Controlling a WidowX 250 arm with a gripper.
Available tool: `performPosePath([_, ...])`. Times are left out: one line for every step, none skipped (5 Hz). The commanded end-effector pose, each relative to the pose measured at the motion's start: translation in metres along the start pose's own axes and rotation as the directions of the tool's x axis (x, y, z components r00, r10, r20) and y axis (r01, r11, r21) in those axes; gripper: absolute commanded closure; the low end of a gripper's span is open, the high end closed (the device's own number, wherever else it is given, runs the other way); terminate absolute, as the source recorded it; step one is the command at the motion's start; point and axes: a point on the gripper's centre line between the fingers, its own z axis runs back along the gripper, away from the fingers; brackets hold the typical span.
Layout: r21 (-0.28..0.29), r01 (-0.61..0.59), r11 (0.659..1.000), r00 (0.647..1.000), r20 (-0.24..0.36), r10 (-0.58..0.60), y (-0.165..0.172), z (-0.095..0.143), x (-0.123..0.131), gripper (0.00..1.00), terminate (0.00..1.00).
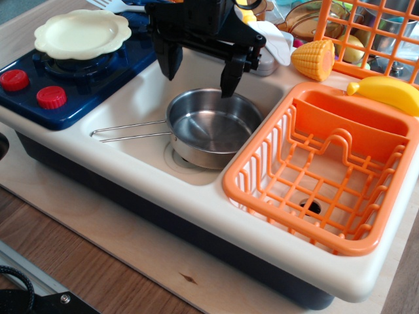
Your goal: Put pan from sink into drying rack
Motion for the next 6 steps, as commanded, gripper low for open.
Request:
performPosePath([0.007,-0.095,0.995,0.995,0.041,0.095,0.002,-0.006,-0.005,0.0,0.0])
performPosePath([0.001,-0.125,0.992,0.992,0.032,0.125,0.009,-0.011,-0.008,0.0,0.0])
performPosePath([-0.003,-0.124,0.992,0.992,0.03,0.124,0.014,-0.016,-0.011,0.0,0.0])
performPosePath([-0.007,-0.113,0.994,0.993,0.032,0.114,0.021,-0.025,-0.012,0.0,0.0])
performPosePath([-0.037,-0.112,0.993,0.993,0.03,0.113,0.026,-0.033,-0.014,0.0,0.0])
performPosePath([-0.063,-0.114,0.992,0.992,0.044,0.117,0.026,-0.044,-0.015,0.0,0.0])
